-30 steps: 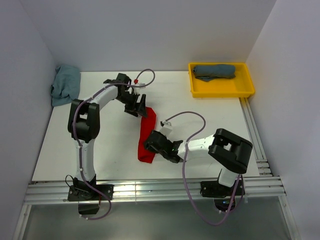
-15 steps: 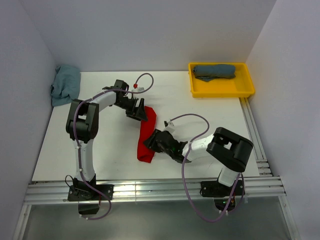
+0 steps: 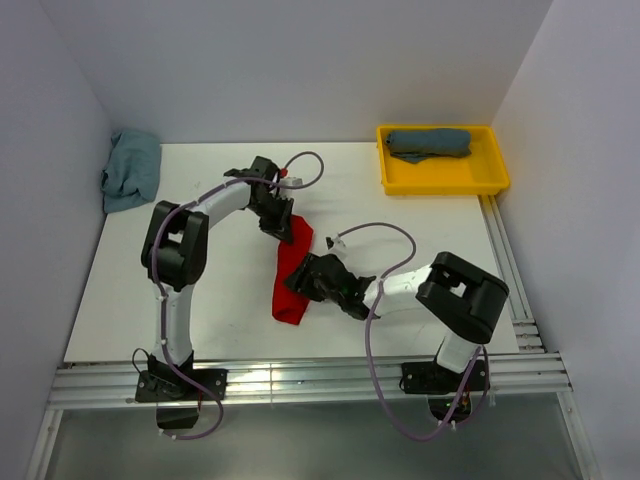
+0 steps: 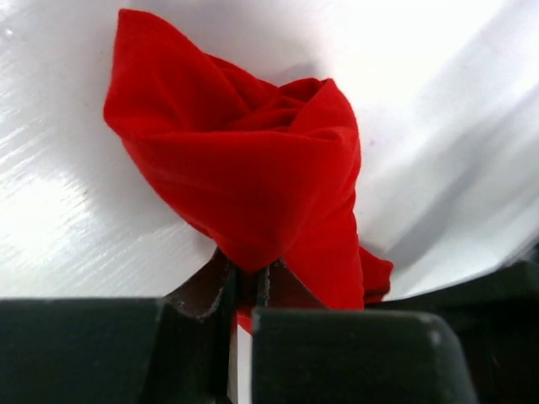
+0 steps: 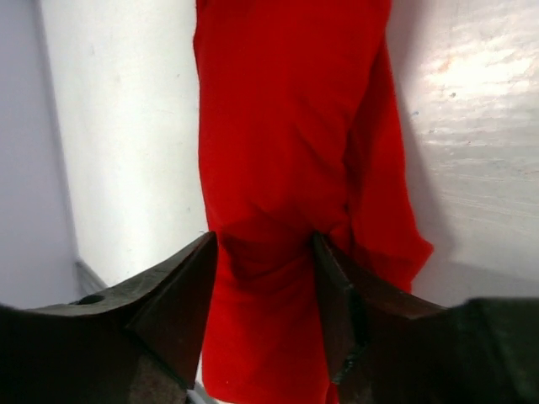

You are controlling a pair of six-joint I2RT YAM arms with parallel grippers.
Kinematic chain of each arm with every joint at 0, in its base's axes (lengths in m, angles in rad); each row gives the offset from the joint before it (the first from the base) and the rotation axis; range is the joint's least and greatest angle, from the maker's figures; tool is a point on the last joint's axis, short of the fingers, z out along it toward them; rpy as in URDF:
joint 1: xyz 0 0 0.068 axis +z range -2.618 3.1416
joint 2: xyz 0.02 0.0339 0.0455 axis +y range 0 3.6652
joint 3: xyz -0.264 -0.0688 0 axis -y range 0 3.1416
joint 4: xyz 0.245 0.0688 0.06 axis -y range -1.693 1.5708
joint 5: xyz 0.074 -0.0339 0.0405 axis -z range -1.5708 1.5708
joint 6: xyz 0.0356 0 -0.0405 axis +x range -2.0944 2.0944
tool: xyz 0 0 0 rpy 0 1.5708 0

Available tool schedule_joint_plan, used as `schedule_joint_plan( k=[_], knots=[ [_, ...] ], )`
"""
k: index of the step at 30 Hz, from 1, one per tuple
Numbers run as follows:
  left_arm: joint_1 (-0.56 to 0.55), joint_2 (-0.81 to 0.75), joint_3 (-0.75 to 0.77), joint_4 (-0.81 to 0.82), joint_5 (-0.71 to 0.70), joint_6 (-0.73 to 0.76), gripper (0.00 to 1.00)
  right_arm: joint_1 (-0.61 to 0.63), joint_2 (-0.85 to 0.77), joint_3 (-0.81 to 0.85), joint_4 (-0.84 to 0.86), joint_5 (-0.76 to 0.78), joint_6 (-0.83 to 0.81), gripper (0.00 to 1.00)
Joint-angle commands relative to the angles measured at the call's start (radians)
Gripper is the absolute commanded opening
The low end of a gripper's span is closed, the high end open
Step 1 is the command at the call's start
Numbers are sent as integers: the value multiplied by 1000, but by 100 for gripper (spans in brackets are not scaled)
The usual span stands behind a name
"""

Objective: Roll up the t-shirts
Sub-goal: Roll the tshirt

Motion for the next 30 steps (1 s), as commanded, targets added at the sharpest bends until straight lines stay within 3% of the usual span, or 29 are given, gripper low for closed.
schedule_joint_plan(
  k=[1, 10, 18, 22, 30],
  knots=[
    [-44, -11, 45, -51, -251, -7, 0, 7, -43, 56, -467, 153, -75, 59],
    [-101, 53, 157, -180, -356, -19, 0, 84, -46, 397, -961, 411, -90, 66],
    [-123, 121, 273, -265, -363, -31, 0, 104, 95, 601, -986, 480, -147, 71],
    [-129, 141, 301, -291, -370, -25, 0, 104, 187, 667, -977, 526, -173, 79],
    [-138, 149, 318, -300, -363, -21, 0, 87, 206, 646, -874, 492, -216, 86]
  ],
)
